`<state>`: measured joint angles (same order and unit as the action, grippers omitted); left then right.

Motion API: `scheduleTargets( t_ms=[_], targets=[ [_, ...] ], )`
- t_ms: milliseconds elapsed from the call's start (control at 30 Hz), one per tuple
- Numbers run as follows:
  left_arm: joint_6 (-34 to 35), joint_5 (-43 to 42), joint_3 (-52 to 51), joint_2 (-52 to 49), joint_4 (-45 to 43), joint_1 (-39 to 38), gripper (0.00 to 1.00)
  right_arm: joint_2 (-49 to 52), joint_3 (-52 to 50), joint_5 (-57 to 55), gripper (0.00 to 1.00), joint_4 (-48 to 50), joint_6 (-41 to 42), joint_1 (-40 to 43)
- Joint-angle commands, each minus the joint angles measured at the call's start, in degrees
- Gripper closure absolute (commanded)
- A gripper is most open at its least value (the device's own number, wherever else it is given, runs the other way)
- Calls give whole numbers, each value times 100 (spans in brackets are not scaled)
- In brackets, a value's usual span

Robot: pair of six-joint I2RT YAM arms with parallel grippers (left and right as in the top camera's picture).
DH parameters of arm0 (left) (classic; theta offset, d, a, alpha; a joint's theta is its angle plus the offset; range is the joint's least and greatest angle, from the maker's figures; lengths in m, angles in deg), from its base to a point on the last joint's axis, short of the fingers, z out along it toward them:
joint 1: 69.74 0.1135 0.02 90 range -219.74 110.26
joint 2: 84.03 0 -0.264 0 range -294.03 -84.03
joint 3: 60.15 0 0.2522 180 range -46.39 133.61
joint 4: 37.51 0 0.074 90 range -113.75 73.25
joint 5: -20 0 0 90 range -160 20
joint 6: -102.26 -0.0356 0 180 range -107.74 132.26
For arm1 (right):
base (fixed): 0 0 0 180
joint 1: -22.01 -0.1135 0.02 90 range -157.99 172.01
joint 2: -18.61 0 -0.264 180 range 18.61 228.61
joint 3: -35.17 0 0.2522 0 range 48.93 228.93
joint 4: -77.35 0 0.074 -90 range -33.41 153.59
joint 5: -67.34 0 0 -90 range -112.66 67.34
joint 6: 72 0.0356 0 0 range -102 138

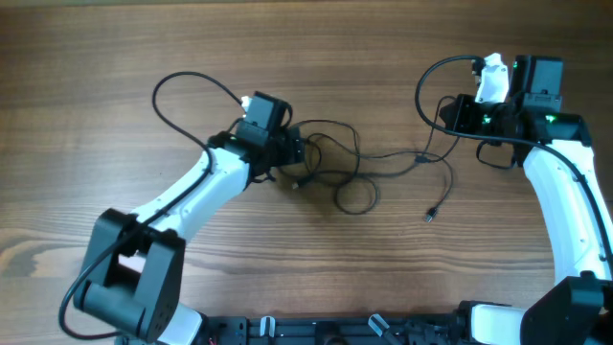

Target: Untangle cables

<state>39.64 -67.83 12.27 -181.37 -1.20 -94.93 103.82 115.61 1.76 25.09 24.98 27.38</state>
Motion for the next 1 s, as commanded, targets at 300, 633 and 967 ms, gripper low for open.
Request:
scheduleTargets(
  t_ms=[300, 633, 967],
  targets=[
    [-175, -682, 114, -358, -699, -579, 31, -24, -39, 109, 96, 33, -57, -33],
    [-101, -643, 114, -973, -1172, -949, 39, -24, -39, 111, 96, 9, -57, -33],
    [-107, -662, 658, -461, -979, -472, 96, -24, -42, 111, 96, -188, -57, -35]
  ],
)
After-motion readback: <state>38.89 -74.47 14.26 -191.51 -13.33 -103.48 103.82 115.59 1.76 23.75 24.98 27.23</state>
